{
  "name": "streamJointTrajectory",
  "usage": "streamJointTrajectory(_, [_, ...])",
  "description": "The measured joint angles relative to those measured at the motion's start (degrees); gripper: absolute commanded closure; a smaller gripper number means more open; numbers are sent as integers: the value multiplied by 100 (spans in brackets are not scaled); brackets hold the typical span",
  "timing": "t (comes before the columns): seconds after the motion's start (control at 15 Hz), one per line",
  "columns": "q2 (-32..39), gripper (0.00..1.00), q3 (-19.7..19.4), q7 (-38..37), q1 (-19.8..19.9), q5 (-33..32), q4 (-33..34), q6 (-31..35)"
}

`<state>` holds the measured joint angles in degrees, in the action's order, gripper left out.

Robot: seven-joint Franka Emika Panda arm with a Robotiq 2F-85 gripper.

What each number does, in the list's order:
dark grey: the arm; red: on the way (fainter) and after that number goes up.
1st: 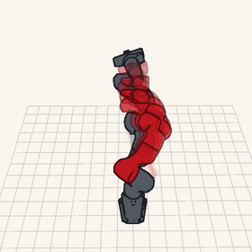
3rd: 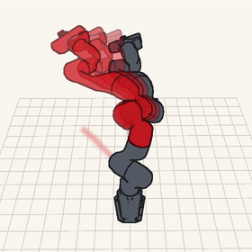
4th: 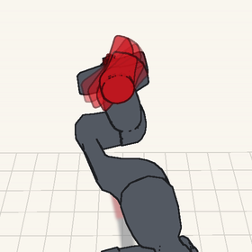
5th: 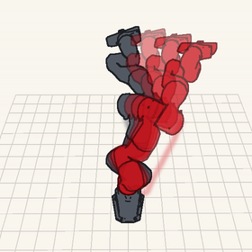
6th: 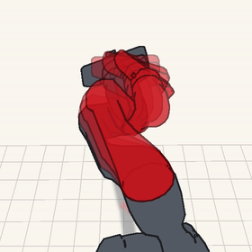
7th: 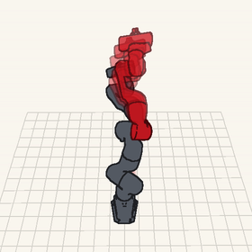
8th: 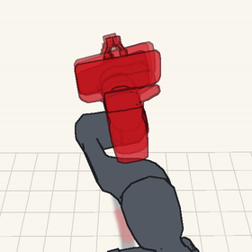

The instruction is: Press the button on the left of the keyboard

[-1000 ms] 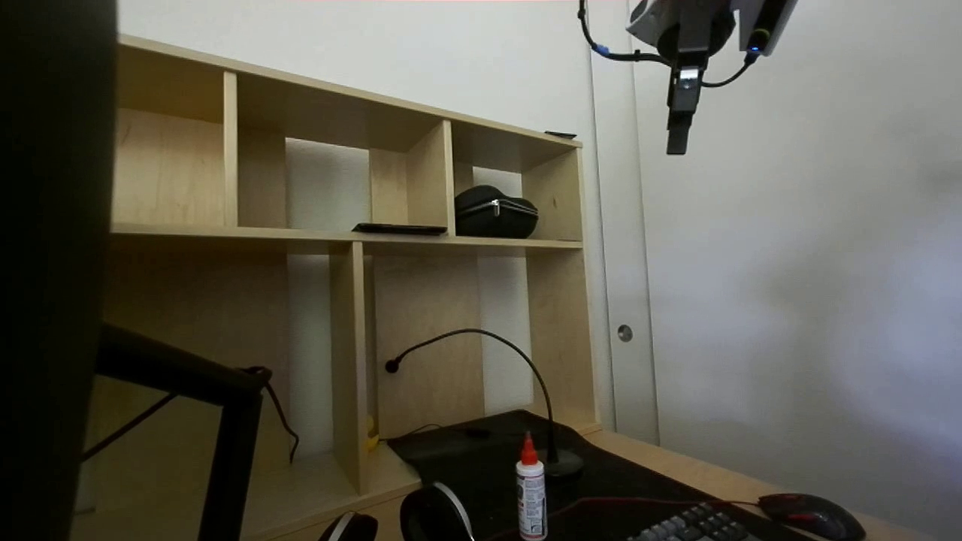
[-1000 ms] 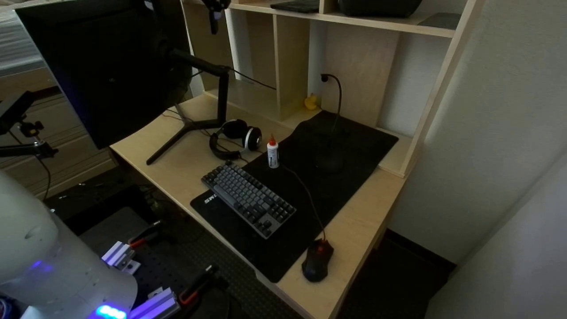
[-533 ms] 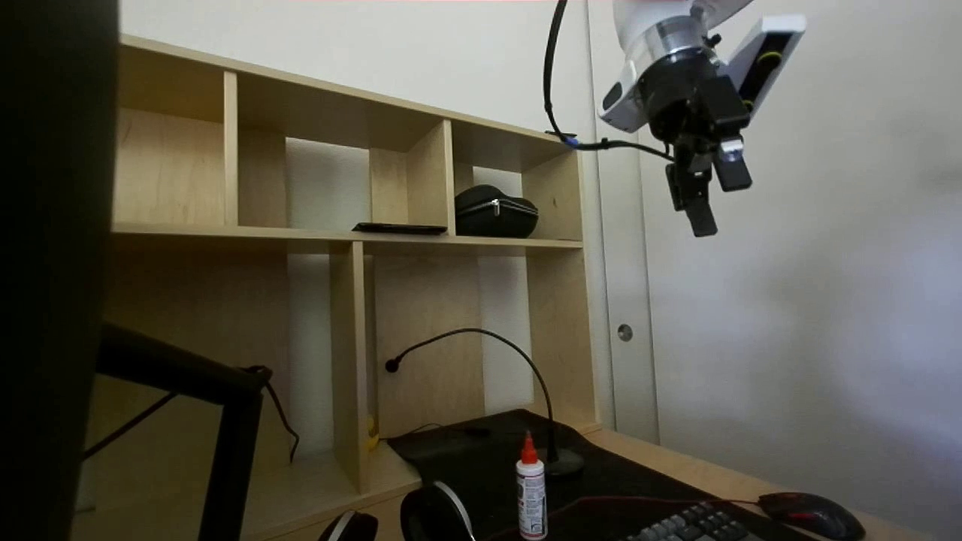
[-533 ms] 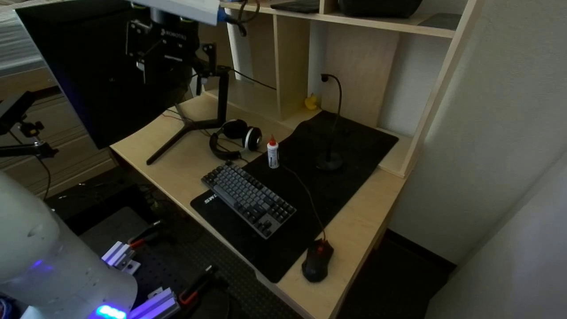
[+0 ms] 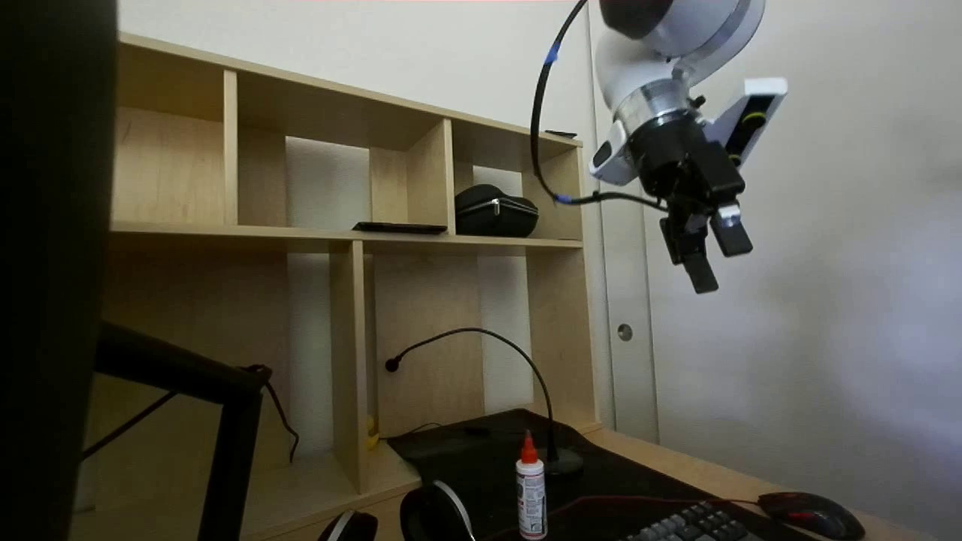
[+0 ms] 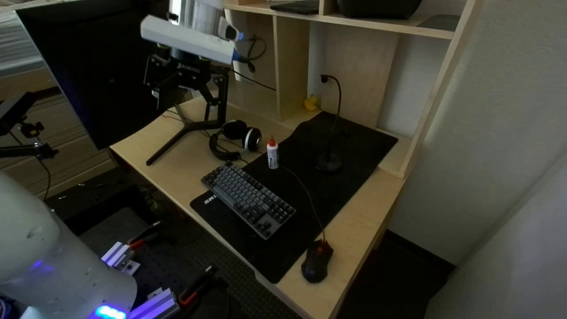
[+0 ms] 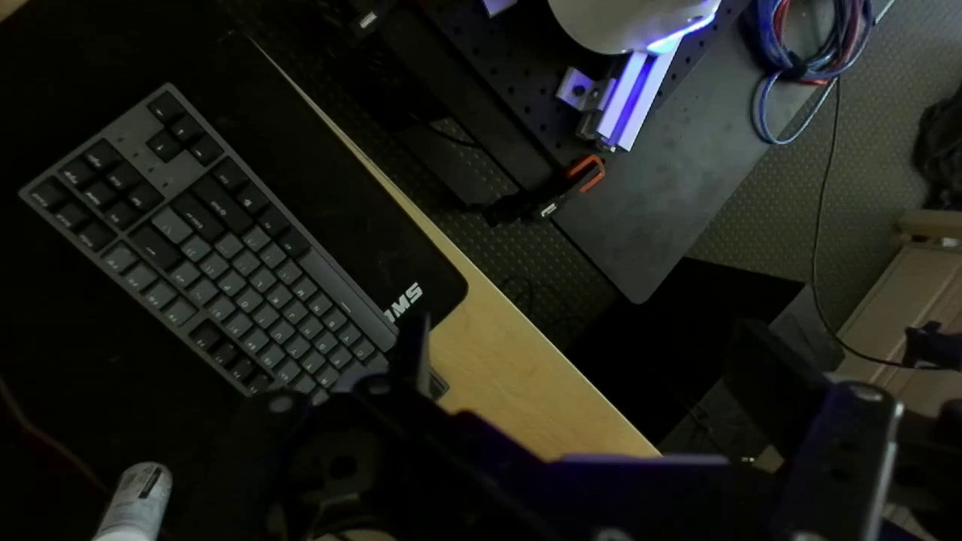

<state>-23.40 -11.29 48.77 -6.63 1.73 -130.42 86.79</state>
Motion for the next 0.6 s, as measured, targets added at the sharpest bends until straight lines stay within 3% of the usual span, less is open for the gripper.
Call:
streamJointTrajectory(0.33, [716,0,455,524,-103,-34,-1217,864])
streamJointTrajectory(0.6, [799,0,484,927,40,-499,-1715,964])
